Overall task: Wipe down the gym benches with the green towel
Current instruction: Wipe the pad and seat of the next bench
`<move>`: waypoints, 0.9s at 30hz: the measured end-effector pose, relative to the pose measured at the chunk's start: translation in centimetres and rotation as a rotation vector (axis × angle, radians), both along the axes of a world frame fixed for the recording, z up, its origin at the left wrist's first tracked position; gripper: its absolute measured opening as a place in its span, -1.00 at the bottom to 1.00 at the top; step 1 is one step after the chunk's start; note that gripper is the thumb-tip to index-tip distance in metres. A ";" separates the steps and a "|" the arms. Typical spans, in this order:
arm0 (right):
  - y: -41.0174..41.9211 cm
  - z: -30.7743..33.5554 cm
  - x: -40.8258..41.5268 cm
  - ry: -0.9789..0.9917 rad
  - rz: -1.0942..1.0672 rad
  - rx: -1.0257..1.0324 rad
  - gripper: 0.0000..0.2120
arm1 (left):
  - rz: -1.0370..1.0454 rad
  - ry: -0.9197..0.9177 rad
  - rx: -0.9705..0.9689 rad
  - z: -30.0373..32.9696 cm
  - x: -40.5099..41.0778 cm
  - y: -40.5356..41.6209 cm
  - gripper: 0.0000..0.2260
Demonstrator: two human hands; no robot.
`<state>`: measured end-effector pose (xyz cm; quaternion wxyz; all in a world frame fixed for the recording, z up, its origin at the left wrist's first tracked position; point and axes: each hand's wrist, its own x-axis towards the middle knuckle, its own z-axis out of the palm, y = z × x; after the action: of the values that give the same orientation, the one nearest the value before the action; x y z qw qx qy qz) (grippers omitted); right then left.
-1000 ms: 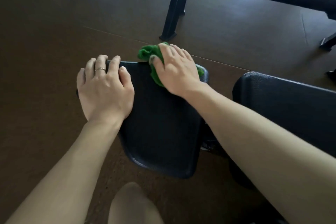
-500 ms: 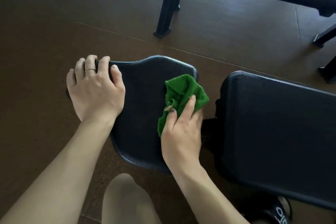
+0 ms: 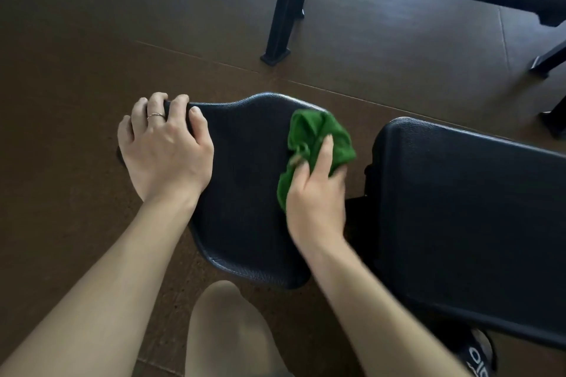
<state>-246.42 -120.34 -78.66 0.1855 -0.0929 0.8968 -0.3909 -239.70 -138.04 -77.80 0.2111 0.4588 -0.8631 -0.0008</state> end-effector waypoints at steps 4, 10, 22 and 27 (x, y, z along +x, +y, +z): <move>1.9 0.5 4.0 -0.010 0.049 0.054 -0.37 | -0.005 0.009 -0.004 -0.1 0.0 -0.1 -0.53; -2.9 0.8 -5.8 -0.118 -0.104 0.098 -0.41 | -0.009 0.050 0.012 -0.1 0.0 0.0 -0.51; -8.4 1.4 2.3 0.467 0.656 0.136 -0.42 | 0.237 0.758 0.276 0.4 1.0 0.0 -0.55; 1.1 0.8 7.0 0.546 0.793 0.153 -0.43 | 0.146 0.837 0.380 -0.3 2.5 0.0 -0.56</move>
<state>-239.39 -119.21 -77.83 0.0843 -0.5128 0.8343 -0.1843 -237.18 -138.09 -78.13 0.4531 0.5091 -0.6536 -0.3292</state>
